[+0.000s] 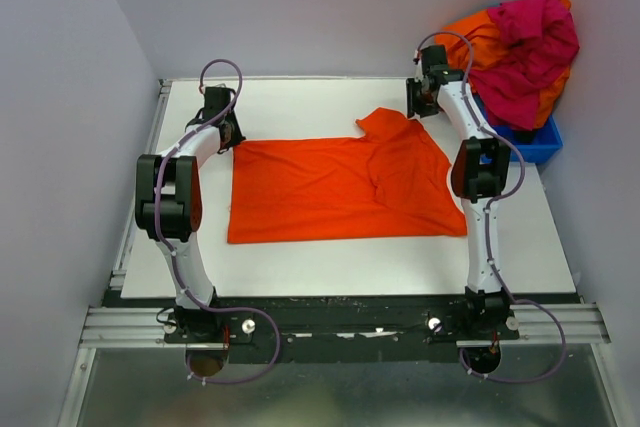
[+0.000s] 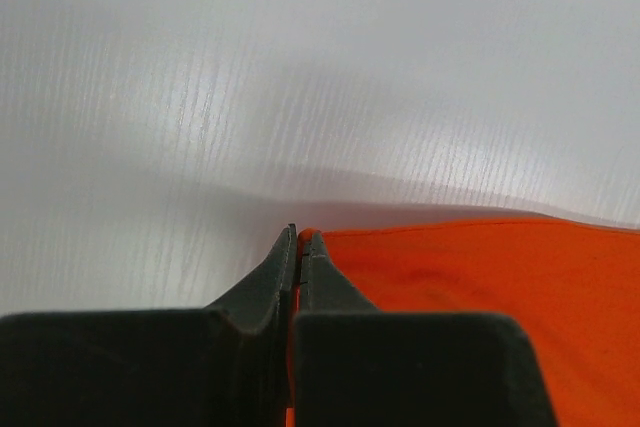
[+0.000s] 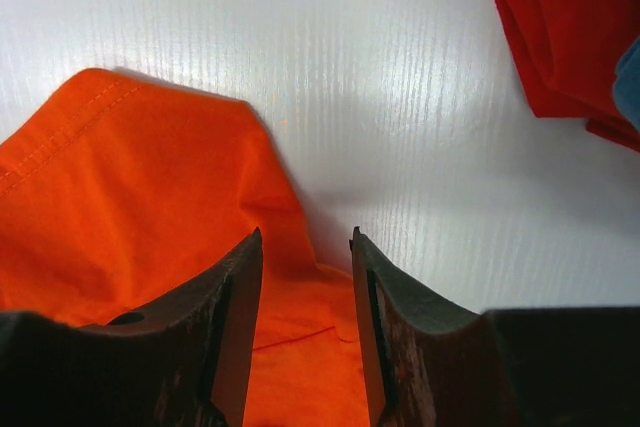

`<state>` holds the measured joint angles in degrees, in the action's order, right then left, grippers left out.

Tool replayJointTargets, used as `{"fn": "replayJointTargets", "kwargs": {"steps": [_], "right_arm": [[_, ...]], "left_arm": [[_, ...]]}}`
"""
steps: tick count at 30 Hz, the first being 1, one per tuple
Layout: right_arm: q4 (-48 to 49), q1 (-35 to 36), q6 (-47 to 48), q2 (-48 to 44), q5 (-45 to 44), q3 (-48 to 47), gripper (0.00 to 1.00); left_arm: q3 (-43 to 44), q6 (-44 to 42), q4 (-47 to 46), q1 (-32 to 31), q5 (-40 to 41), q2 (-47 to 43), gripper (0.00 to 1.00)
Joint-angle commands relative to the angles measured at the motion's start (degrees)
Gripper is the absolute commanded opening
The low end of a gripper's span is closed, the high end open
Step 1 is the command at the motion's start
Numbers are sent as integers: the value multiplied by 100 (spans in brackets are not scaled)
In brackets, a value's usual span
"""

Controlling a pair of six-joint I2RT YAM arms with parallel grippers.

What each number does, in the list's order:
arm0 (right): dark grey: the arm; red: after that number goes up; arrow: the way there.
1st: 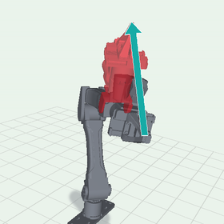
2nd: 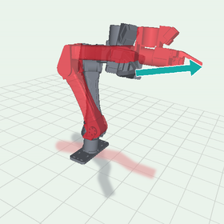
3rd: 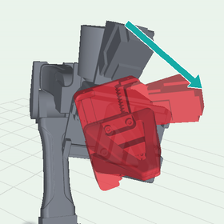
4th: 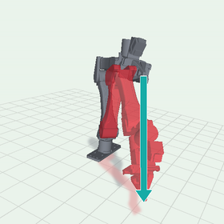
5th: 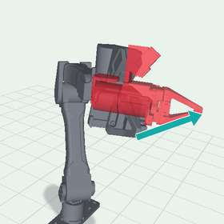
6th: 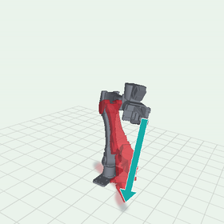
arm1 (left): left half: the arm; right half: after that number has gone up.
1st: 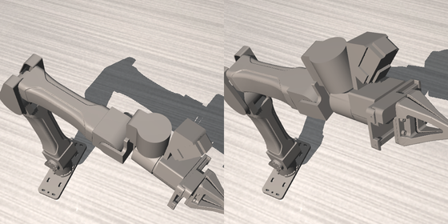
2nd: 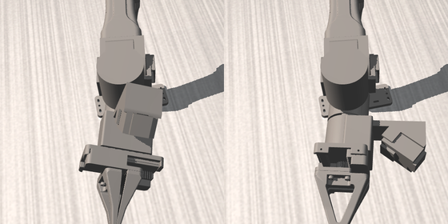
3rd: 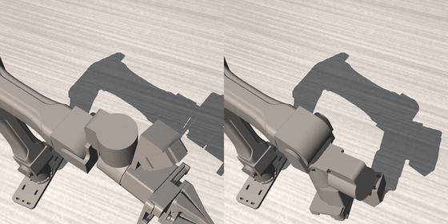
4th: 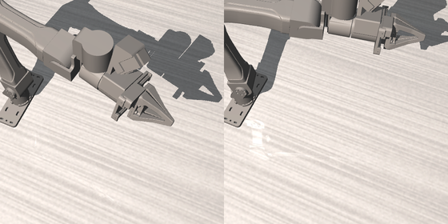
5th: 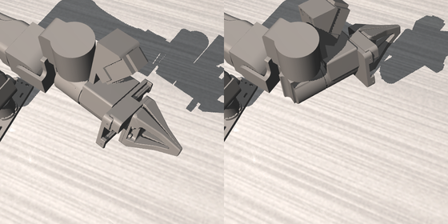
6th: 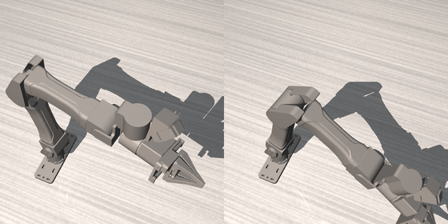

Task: Fold and stack the t-shirts
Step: Grap the side of the flattened tshirt furthest away from the robot with both arms

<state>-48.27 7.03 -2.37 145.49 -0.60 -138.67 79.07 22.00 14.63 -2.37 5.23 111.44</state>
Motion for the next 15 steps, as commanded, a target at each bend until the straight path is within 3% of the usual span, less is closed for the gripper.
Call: {"fn": "replayJointTargets", "kwargs": {"steps": [1,9,12,14,15], "right_arm": [[-315,-52,114,102,235,-46,45],[-341,-52,35,-21,614,147,42],[-367,-52,53,-47,631,147,25],[-359,-52,70,-108,710,165,6],[-358,-52,70,-152,728,182,1]], "left_arm": [[162,-73,57,0,-119,36,0],[223,-73,145,0,-75,115,0],[214,-73,154,-9,3,89,0],[223,-64,206,0,91,97,0],[223,-73,198,0,100,97,0]]}}
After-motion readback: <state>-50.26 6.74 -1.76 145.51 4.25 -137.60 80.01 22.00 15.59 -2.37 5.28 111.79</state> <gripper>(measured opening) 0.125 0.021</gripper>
